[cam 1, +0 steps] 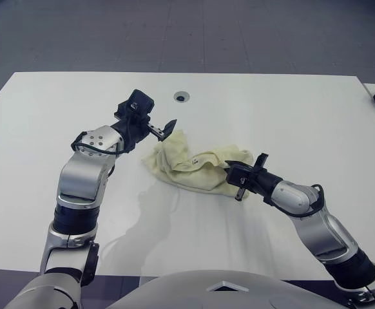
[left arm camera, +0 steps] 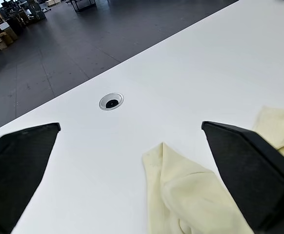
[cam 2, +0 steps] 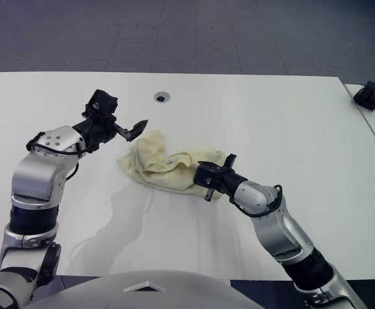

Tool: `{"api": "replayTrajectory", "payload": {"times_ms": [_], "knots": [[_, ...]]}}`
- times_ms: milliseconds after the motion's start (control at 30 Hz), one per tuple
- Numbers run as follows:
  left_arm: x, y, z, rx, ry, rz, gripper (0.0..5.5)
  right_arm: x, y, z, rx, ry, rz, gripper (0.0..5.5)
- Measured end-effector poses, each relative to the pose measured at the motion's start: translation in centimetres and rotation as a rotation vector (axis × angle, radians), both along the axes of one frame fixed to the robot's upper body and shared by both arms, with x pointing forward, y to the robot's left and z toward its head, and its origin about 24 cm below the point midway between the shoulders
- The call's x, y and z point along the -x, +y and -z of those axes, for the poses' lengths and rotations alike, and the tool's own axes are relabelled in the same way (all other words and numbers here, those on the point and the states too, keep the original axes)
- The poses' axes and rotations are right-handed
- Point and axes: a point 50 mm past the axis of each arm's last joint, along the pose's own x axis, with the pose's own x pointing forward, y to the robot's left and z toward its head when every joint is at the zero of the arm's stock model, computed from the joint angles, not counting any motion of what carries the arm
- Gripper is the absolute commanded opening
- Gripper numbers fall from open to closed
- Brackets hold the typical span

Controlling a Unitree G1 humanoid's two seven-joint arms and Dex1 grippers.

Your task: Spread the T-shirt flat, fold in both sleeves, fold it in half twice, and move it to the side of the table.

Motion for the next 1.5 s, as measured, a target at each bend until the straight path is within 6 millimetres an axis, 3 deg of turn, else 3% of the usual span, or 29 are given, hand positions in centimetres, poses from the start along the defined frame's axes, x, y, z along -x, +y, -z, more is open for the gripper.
{"api": "replayTrajectory", "payload": {"times_ms": [267, 367, 533, 833, 967, 1100, 1200, 1500], "knots": [[3.7, 2.8, 1.2, -0.283, 0.05, 0.4, 5.4, -1.1, -0.8, -1.2, -0.019, -0.06, 0.054, 0.01], [4.1, 2.9, 1.0, -0.381, 0.032, 0.516, 5.4, -1.3, -0.8, -1.5, -0.031, -0.073, 0.064, 0.01], [4.0, 2.0, 3.1, -0.58, 0.014, 0.641, 5.4, -1.3, -0.6, -1.5, -0.045, -0.076, 0.067, 0.01], [3.7, 0.0, 3.7, -0.574, -0.052, 0.684, 5.4, -1.3, -0.6, -1.5, -0.05, -0.077, 0.069, 0.01], [2.8, 0.3, 3.3, -0.605, -0.088, 0.642, 5.4, -1.3, -0.6, -1.5, -0.05, -0.076, 0.068, 0.01], [2.2, 0.0, 4.2, -0.605, -0.093, 0.639, 5.4, -1.3, -0.6, -1.5, -0.05, -0.077, 0.069, 0.01], [1.9, -0.2, 5.0, -0.619, -0.087, 0.646, 4.92, -1.3, -0.6, -1.5, -0.05, -0.077, 0.069, 0.0], [1.6, -0.8, 4.6, -0.607, -0.12, 0.651, 3.39, -1.3, -0.5, -1.5, -0.047, -0.077, 0.068, 0.0]]}}
